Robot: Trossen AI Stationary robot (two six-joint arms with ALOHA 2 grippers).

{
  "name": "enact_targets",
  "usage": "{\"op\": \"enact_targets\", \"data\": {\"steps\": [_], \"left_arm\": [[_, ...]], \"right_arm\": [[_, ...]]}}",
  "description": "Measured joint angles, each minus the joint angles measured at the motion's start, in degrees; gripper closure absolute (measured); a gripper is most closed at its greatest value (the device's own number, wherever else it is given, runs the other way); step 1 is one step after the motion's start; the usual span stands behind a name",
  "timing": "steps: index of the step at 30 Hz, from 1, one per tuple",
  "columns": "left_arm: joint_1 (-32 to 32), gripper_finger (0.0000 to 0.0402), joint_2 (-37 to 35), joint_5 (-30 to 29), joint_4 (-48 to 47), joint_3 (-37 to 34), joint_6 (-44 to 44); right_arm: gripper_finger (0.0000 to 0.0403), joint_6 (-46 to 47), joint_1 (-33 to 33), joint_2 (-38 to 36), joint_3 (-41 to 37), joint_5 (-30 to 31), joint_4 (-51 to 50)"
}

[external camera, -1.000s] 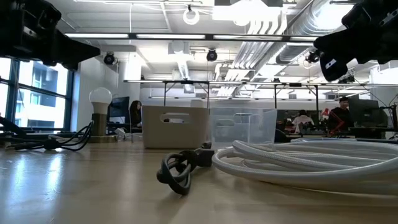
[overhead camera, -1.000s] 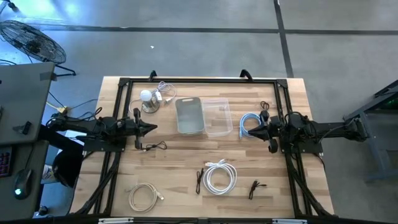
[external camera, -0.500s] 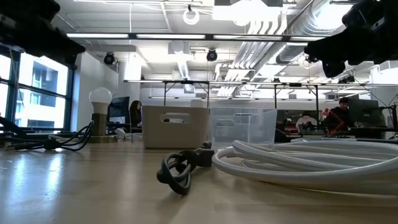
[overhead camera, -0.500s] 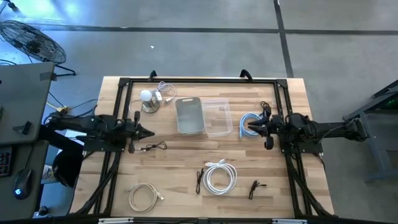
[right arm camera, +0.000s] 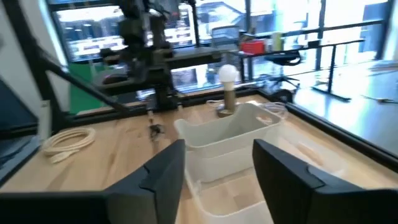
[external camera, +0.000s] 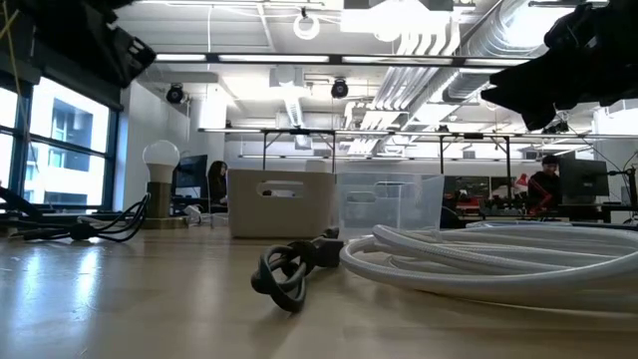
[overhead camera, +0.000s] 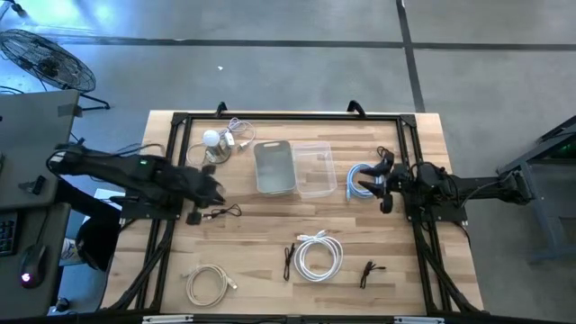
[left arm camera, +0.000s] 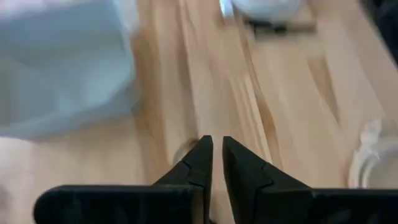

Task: Pick & Place USB Port
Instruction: Put the black charger cable into the transparent bin

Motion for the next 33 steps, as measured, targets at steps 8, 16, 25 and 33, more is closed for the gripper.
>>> {"op": "enact_targets", "data": {"steps": [8,16,25,33], "left_arm": [[0.01,0.031,21.53,1.8,-9.87,8.2,-0.22],[0.01,0.0245,30.51,-0.71,-10.85,10.76,-0.03],[0.01,0.0232,31.33,-6.7,-10.75,10.76,0.04],[0.01,0.0231,34.04,-7.02,-9.4,10.74,1.79]], "right_arm": [[0.0168,0.84,0.0,0.04,0.0,0.09,-0.22],[0.0164,1.5,0.0,0.04,0.0,-1.72,-0.25],[0.0162,2.7,0.02,0.04,0.0,-5.3,-0.27],[0.0162,2.47,0.0,0.04,0.0,-5.3,-0.25]]}}
